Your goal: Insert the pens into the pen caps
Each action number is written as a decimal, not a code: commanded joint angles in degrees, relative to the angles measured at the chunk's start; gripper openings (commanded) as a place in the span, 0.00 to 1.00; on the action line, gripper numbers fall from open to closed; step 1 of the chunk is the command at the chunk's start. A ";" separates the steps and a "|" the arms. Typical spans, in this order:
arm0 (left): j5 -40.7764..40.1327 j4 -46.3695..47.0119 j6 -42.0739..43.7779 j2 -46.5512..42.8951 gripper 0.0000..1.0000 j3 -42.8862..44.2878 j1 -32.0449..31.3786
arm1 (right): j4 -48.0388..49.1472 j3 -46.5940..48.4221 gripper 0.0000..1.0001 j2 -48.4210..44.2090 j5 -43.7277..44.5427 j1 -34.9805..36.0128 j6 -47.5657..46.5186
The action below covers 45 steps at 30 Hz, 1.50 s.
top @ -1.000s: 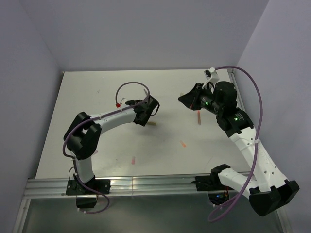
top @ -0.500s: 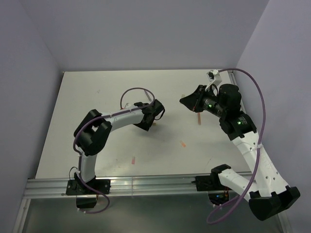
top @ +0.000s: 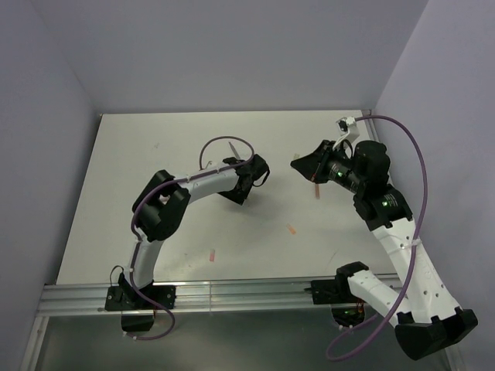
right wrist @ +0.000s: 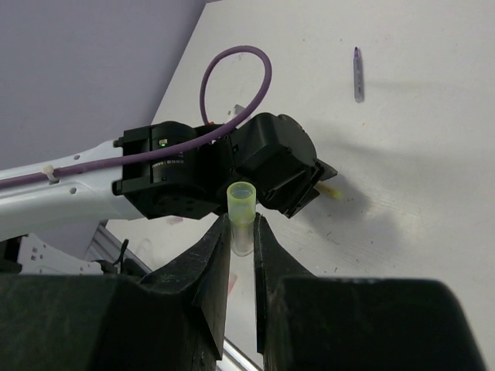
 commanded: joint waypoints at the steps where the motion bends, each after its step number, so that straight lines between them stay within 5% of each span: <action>1: 0.07 -3.88 -0.10 0.85 0.52 1.63 -0.26 | 2.08 -1.01 0.00 -1.96 -1.92 -1.18 0.53; 7: 2.17 -5.55 1.57 1.99 0.37 1.89 0.88 | 3.14 -2.24 0.00 -2.75 -4.20 -2.32 1.24; 18: 4.19 -10.21 8.84 6.73 0.33 4.43 3.78 | 8.94 -6.29 0.00 -3.46 -13.60 -6.63 6.95; 24: 5.34 -11.18 16.50 10.69 0.20 4.55 5.10 | 7.80 -5.85 0.00 -4.95 -13.70 -7.16 7.13; 28: 4.90 -6.79 20.63 7.62 0.02 -0.47 5.10 | 7.71 -6.11 0.00 -5.30 -13.87 -7.16 7.21; 31: 3.67 -5.91 27.04 6.65 0.00 -0.83 5.10 | 7.80 -6.20 0.00 -4.69 -13.87 -7.24 7.30; 36: 3.75 5.66 39.70 0.07 0.00 -9.84 4.92 | 8.06 -6.55 0.00 -3.72 -13.43 -7.16 7.22; 42: 12.25 28.50 54.53 -20.82 0.00 -26.03 4.92 | 7.10 -5.76 0.00 -1.97 -10.98 -7.24 6.34; 45: 14.38 32.14 60.62 -26.47 0.00 -29.73 5.10 | 6.13 -5.06 0.00 -1.79 -8.95 -7.24 5.11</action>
